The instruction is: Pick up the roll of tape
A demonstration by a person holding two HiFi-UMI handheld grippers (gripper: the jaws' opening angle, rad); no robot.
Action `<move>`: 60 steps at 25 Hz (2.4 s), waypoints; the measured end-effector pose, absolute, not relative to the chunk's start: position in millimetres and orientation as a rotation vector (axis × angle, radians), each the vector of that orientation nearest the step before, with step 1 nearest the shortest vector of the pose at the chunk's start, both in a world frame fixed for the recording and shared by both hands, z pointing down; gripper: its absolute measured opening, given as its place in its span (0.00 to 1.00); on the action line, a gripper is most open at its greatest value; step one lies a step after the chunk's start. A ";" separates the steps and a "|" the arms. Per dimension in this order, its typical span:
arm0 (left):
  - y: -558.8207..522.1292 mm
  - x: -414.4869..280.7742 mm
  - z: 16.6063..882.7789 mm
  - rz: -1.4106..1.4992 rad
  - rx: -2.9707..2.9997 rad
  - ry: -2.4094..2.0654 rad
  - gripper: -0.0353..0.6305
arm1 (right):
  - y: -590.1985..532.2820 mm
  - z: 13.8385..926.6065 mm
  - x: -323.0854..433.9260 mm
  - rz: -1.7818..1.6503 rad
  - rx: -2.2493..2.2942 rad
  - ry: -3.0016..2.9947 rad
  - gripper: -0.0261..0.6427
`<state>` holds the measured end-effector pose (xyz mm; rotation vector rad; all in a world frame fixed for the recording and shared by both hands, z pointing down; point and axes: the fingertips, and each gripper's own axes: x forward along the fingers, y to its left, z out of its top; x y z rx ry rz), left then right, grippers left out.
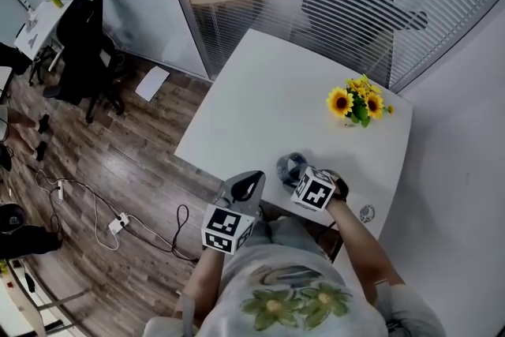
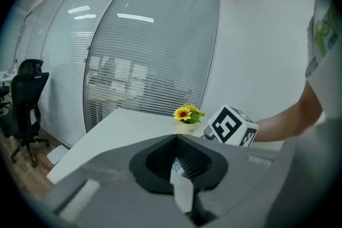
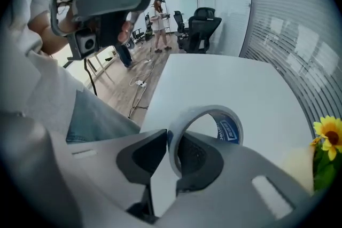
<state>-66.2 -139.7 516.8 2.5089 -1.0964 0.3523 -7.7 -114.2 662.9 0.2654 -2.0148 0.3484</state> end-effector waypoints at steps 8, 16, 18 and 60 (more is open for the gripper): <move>-135.2 -61.0 512.7 0.363 2.493 -1.132 0.06 | -120.2 621.7 -15.5 0.461 0.329 -2.185 0.13; -134.8 -57.4 506.4 0.367 2.484 -1.155 0.06 | -120.7 588.3 -18.2 0.537 0.371 -2.308 0.13; -134.9 -57.7 504.6 0.369 2.484 -1.160 0.06 | -119.9 580.8 -18.8 0.545 0.381 -2.329 0.13; -129.9 -33.5 468.0 0.309 2.545 -1.148 0.06 | -107.4 448.4 6.8 0.571 0.650 -2.886 0.13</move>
